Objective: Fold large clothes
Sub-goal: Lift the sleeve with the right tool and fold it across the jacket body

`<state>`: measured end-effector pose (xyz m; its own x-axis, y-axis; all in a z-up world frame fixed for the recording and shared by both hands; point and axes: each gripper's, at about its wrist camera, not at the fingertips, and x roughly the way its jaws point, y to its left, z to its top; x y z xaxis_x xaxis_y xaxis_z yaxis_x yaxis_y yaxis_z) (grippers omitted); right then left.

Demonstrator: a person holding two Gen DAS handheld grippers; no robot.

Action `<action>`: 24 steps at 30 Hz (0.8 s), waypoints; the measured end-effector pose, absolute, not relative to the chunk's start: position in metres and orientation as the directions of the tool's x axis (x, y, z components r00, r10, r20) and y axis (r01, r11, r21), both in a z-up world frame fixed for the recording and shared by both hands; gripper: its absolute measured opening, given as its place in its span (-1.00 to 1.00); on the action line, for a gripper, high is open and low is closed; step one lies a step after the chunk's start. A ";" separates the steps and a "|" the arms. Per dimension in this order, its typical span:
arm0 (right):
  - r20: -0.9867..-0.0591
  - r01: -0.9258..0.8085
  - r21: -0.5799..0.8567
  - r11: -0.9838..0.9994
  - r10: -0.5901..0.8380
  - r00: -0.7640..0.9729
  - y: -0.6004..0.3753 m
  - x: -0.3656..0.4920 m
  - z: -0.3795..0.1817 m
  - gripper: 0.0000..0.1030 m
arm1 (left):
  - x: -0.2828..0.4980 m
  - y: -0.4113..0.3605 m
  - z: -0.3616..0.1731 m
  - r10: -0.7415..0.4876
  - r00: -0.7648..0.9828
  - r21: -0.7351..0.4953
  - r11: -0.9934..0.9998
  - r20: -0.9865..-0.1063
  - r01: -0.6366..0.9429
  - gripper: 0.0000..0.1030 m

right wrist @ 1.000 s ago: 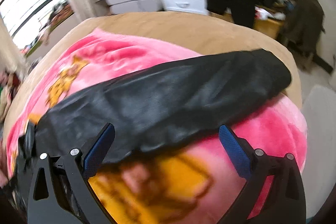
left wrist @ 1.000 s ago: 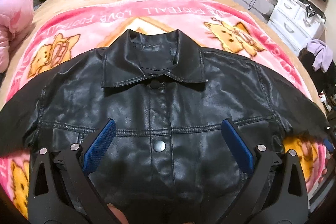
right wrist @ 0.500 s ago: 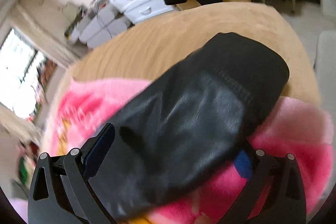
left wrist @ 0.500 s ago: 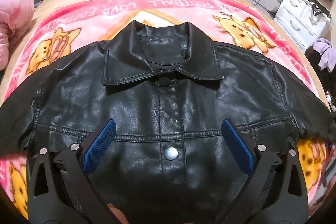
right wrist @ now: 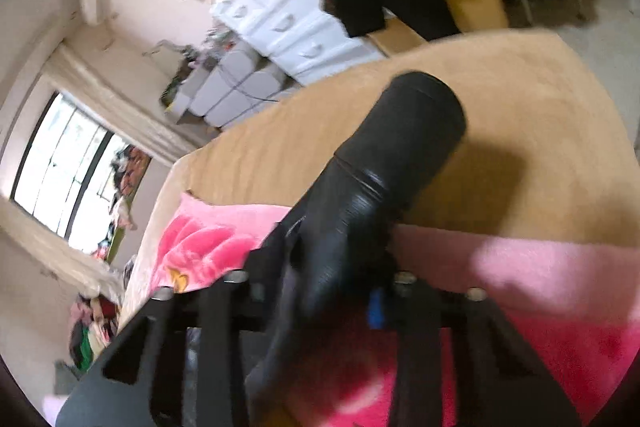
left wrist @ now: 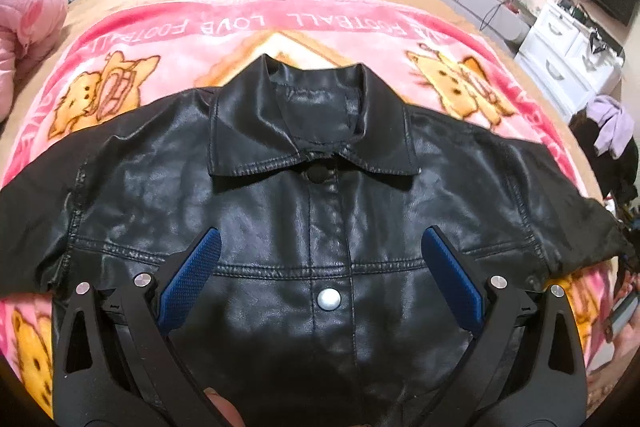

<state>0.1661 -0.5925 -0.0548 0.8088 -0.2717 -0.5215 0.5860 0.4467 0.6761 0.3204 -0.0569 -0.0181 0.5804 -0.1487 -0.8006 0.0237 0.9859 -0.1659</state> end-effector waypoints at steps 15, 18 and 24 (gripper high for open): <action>-0.299 0.167 0.560 0.811 0.009 0.954 -0.462 0.234 0.081 -0.80 | 0.307 -0.020 0.025 -0.225 0.631 -0.275 0.961 -0.743 0.020 0.82; -0.267 0.083 0.549 0.832 0.080 0.960 -0.434 0.243 0.098 -0.82 | 0.304 -0.012 0.030 -0.239 0.632 -0.291 0.956 -0.737 0.023 0.82; -0.216 -0.091 0.523 0.847 0.236 0.948 -0.366 0.268 0.128 -0.82 | 0.297 0.012 0.041 -0.301 0.637 -0.378 0.926 -0.710 0.016 0.82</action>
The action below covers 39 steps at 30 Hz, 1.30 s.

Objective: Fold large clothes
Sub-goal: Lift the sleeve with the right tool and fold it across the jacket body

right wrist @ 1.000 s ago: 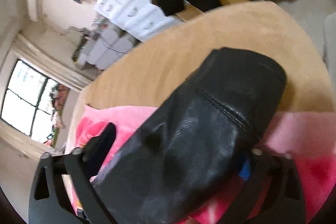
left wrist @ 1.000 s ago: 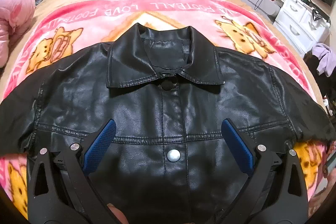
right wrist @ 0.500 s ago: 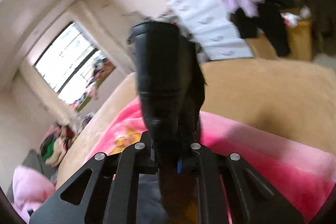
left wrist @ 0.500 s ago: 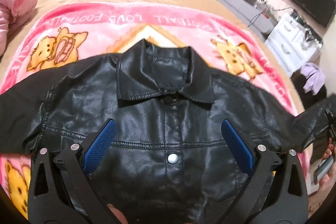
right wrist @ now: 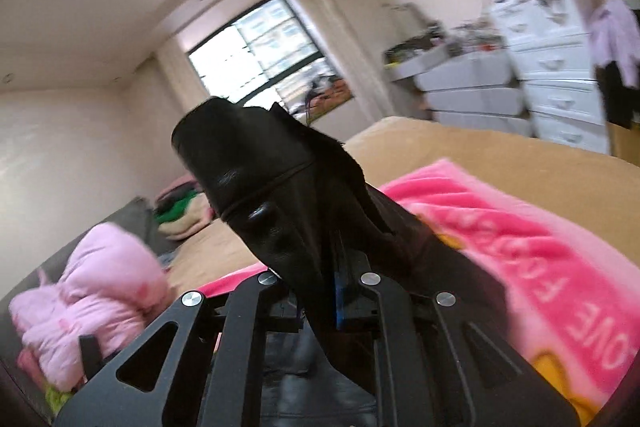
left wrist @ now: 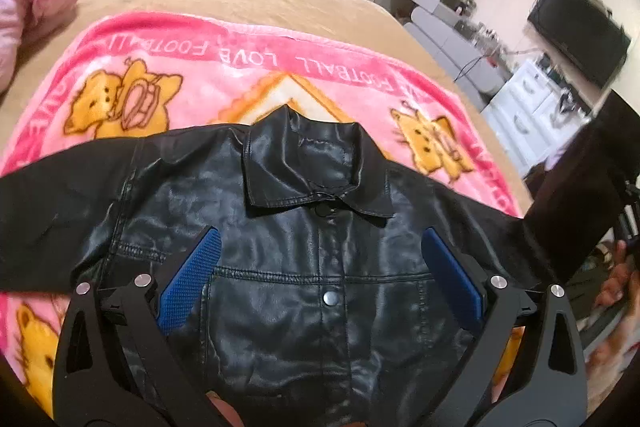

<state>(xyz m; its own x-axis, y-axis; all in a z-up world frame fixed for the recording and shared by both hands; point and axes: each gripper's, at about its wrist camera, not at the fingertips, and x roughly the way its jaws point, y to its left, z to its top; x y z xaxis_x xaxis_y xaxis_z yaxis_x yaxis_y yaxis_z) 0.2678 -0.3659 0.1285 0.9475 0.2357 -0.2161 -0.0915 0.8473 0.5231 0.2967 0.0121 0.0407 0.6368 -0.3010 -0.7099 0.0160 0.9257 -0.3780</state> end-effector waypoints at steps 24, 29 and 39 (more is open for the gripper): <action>-0.442 -0.562 0.342 0.753 0.657 0.611 -0.047 0.275 0.048 -0.83 | 0.246 0.165 0.043 -0.399 0.756 -0.685 0.723 -0.519 -0.089 0.82; -0.503 -0.533 0.346 0.772 0.633 0.589 -0.040 0.278 0.022 -0.77 | 0.252 0.167 0.029 -0.439 0.721 -0.701 0.707 -0.536 -0.090 0.82; -0.589 -0.546 0.344 0.764 0.629 0.508 -0.022 0.271 -0.010 0.22 | 0.266 0.163 -0.005 -0.512 0.621 -0.718 0.685 -0.594 -0.122 0.82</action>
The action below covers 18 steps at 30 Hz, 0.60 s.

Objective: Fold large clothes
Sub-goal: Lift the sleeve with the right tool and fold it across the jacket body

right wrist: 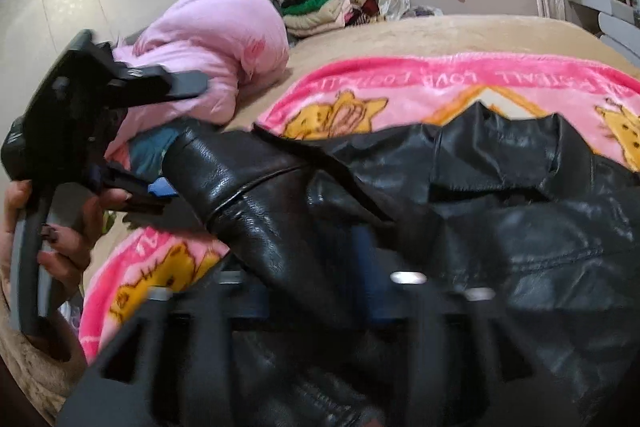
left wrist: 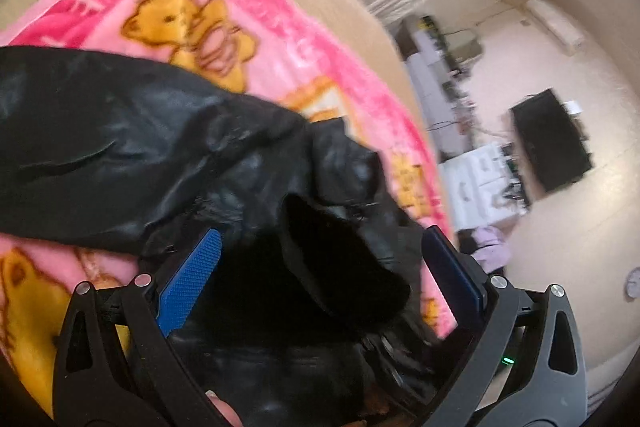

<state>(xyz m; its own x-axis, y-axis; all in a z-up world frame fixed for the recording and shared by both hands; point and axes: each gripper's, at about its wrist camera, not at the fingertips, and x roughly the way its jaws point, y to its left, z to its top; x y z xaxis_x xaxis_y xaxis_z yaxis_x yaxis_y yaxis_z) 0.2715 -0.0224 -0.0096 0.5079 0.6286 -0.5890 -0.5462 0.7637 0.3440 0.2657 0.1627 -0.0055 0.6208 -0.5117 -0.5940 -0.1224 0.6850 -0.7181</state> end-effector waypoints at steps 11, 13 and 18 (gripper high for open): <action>-0.554 -0.480 0.429 0.765 0.642 0.529 -0.068 0.238 -0.004 0.65 | 0.273 0.153 -0.056 -0.478 0.516 -0.653 0.721 -0.711 -0.233 0.82; -0.550 -0.448 0.440 0.778 0.628 0.551 -0.085 0.237 -0.003 0.39 | 0.266 0.150 -0.066 -0.491 0.502 -0.663 0.706 -0.712 -0.250 0.82; -0.543 -0.367 0.453 0.812 0.578 0.609 -0.120 0.234 -0.003 0.21 | 0.254 0.147 -0.069 -0.513 0.536 -0.707 0.661 -0.671 -0.252 0.79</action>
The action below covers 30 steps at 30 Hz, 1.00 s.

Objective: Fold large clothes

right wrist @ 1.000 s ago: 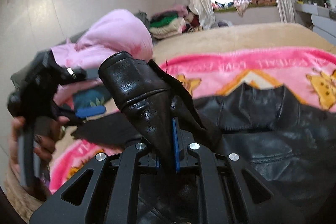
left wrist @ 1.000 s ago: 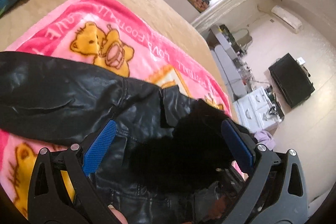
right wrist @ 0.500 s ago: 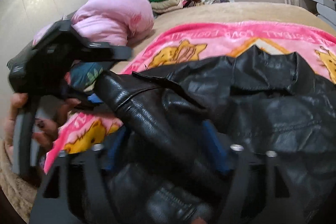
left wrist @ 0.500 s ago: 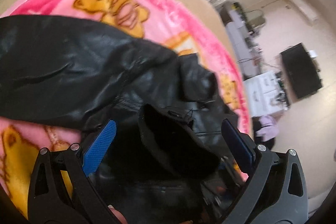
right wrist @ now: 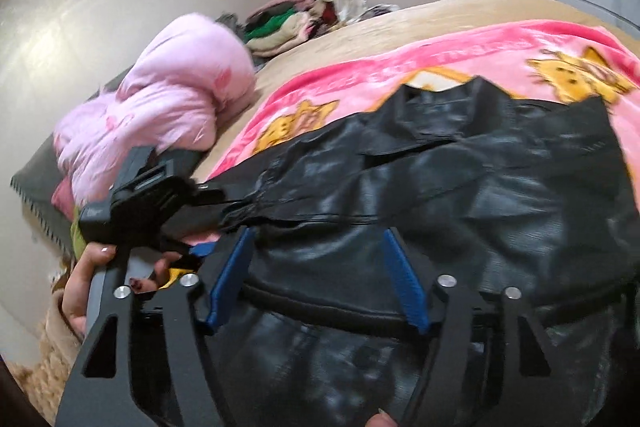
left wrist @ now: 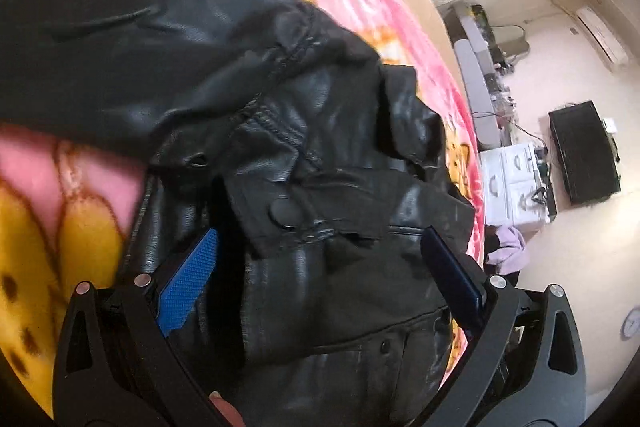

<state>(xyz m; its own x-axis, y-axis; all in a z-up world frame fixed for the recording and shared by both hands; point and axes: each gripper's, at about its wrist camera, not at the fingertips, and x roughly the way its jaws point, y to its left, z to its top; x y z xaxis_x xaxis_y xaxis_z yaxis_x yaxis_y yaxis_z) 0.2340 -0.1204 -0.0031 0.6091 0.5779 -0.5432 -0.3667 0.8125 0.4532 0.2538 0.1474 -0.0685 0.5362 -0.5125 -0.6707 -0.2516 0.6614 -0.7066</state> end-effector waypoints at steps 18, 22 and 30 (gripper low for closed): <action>-0.593 -0.110 0.289 0.951 0.268 0.759 -0.227 0.294 0.017 0.12 | 0.254 0.108 0.019 -0.375 0.741 -0.506 0.861 -0.557 0.055 -0.74; -0.677 -0.094 0.225 0.970 0.224 0.701 -0.224 0.329 -0.009 0.10 | 0.273 0.118 -0.011 -0.324 0.710 -0.477 0.879 -0.625 -0.019 -0.74; -0.789 -0.030 0.129 0.991 0.121 0.603 -0.235 0.353 -0.063 0.00 | 0.284 0.130 -0.059 -0.298 0.599 -0.447 0.887 -0.743 -0.114 -0.76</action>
<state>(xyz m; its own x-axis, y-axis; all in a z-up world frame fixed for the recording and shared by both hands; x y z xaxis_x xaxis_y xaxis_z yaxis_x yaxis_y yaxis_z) 0.3528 -0.2349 -0.0630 0.6027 0.1207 -0.7888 -0.0296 0.9912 0.1290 0.2843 0.1299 -0.0585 0.5992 -0.2977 -0.7432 -0.1137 0.8872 -0.4471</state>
